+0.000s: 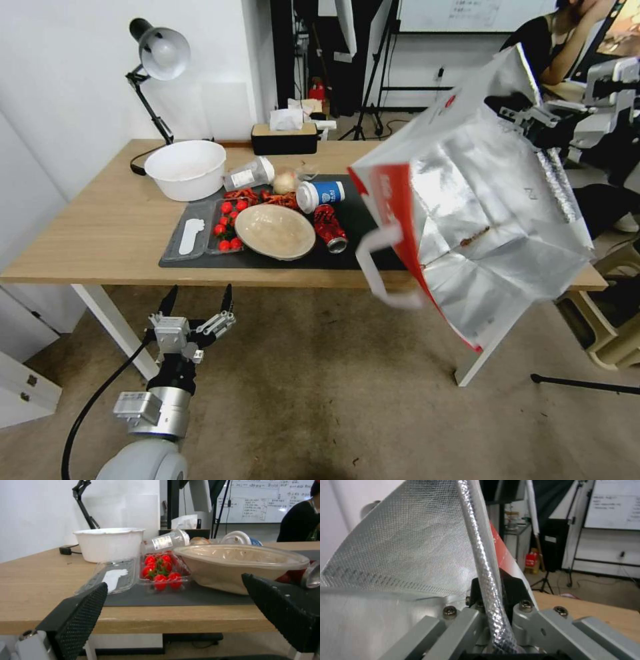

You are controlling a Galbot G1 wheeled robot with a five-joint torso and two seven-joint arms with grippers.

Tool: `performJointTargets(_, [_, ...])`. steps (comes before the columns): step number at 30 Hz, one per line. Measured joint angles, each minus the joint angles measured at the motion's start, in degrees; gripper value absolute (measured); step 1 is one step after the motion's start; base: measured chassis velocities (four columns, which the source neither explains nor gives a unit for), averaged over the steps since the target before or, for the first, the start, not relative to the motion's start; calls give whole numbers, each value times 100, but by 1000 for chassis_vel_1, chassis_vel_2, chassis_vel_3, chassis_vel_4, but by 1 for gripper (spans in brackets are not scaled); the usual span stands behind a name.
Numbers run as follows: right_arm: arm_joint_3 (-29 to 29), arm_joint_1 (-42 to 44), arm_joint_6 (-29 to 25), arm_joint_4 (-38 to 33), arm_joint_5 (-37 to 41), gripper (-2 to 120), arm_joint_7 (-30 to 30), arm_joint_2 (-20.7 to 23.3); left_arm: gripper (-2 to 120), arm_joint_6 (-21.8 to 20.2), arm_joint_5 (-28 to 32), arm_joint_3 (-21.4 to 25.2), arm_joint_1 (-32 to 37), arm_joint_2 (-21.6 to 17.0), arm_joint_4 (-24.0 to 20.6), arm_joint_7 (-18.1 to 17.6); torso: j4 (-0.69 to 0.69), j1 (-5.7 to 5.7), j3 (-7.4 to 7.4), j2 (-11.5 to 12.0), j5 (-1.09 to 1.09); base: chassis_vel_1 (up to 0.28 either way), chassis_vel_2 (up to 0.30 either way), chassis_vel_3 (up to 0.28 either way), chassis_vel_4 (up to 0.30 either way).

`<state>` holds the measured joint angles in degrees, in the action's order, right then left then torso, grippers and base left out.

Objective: Pick up the food delivery bag from the floor and place it on the table.

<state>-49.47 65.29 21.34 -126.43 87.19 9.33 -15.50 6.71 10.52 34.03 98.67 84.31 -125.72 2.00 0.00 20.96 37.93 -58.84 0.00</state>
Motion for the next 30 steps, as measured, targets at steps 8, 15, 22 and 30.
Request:
performJointTargets(8, [111, 230, -109, 234, -247, 0, 201, -260, 100, -3, -27, -23, -21, 37, 14, 34, 0, -1, -1, 1, 1, 0, 0, 0, 0])
performJointTargets(15, [236, 276, -156, 523, -471, 0, 201, -452, 100, -3, -32, -24, -22, 41, 30, 46, 0, -1, -1, 2, 0, 0, 0, 0, 0])
performJointTargets(22, [300, 278, -200, 734, -598, 0, 209, -582, 100, -7, -32, -26, -39, 37, 39, 64, 0, -1, -2, 2, 0, 0, 0, 0, 0])
performJointTargets(30, [348, 274, -220, 867, -651, 0, 243, -655, 100, -13, -32, -34, -51, 31, 49, 79, 0, -1, -2, 3, 0, 0, 0, 0, 0])
